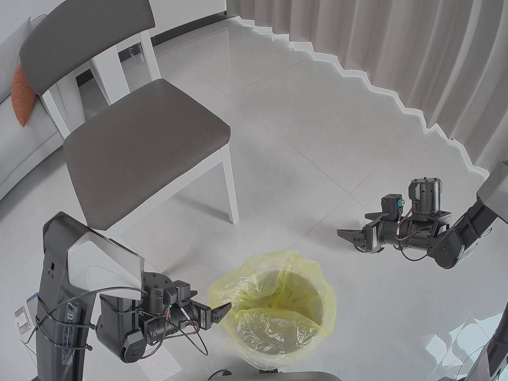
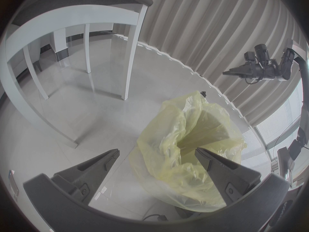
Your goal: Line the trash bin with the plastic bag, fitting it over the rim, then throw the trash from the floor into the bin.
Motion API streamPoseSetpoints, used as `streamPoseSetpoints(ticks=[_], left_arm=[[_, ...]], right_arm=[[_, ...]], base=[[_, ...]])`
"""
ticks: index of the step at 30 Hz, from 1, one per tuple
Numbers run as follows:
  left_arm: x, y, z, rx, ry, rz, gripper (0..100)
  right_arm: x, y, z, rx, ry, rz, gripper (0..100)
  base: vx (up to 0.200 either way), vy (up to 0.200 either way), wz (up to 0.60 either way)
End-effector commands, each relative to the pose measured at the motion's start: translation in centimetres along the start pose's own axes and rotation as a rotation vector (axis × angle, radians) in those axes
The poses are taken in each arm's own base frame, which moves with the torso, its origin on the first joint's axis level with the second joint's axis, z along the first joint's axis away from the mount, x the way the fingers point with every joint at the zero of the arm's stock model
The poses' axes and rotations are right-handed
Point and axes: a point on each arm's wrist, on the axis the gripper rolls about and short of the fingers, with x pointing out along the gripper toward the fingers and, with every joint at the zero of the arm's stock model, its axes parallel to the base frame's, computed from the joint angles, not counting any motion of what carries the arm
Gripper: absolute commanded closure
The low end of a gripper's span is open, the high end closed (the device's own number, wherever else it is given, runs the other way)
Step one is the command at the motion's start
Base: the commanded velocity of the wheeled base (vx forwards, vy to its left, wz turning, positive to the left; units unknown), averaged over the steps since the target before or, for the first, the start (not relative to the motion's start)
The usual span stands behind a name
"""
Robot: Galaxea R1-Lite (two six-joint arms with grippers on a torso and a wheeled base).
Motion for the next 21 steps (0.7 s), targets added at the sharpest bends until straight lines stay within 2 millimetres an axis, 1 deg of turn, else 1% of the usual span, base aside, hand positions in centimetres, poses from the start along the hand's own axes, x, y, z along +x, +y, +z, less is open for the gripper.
streamPoseSetpoints(ticks=[1, 4, 8, 9, 10, 11, 14, 16, 17, 18, 20, 21], left_arm=[[0.2, 0.1, -0.6, 0.004, 0.014, -0.001, 100], [0.2, 0.1, -0.6, 0.003, 0.016, 0.0, 100], [0.4, 0.1, -1.3, -0.001, 0.04, 0.002, 100], [-0.1, 0.0, -1.9, 0.001, 0.069, 0.003, 100], [-0.1, 0.0, -1.9, 0.001, 0.069, 0.003, 100], [-0.9, -0.2, -2.4, 0.011, 0.104, 0.001, 100], [-2.1, -0.4, -3.3, 0.084, 0.164, -0.005, 100], [-2.4, -0.3, -3.8, 0.133, 0.193, -0.009, 100], [-2.4, -0.3, -3.8, 0.133, 0.193, -0.009, 100], [-2.6, -0.4, -4.3, 0.191, 0.214, -0.015, 100], [-2.6, -0.7, -4.5, 0.217, 0.225, -0.026, 100], [-2.5, -1.2, -4.6, 0.24, 0.228, -0.039, 100]], right_arm=[[-1.5, -0.2, 0.6, -0.002, -0.022, -0.018, 0], [-1.7, -0.2, 0.6, -0.001, -0.023, -0.019, 0], [-1.9, -0.3, 0.4, 0.0, -0.017, -0.024, 0], [-2.0, -0.2, 0.2, -0.005, -0.01, -0.022, 0], [-2.0, -0.2, 0.2, -0.005, -0.01, -0.022, 0], [-2.1, -0.1, 0.0, -0.013, -0.004, -0.02, 0], [-2.2, 0.1, -0.1, -0.025, 0.002, -0.016, 0], [-2.2, 0.2, -0.1, -0.028, 0.003, -0.013, 0], [-2.2, 0.2, -0.1, -0.028, 0.003, -0.013, 0], [-2.2, 0.4, -0.2, -0.029, 0.01, -0.01, 0], [-2.2, 0.4, -0.4, -0.031, 0.014, -0.006, 0], [-2.2, 0.6, -0.7, -0.035, 0.025, -0.002, 0]], base=[[0.0, 0.0, 0.0], [0.0, 0.0, 0.0], [0.0, 0.0, 0.0], [0.0, 0.0, 0.0], [0.0, 0.0, 0.0], [0.0, 0.0, 0.0], [0.0, 0.0, 0.0], [0.0, 0.0, 0.0], [0.0, 0.0, 0.0], [0.0, 0.0, 0.0], [0.0, 0.0, 0.0], [0.0, 0.0, 0.0]])
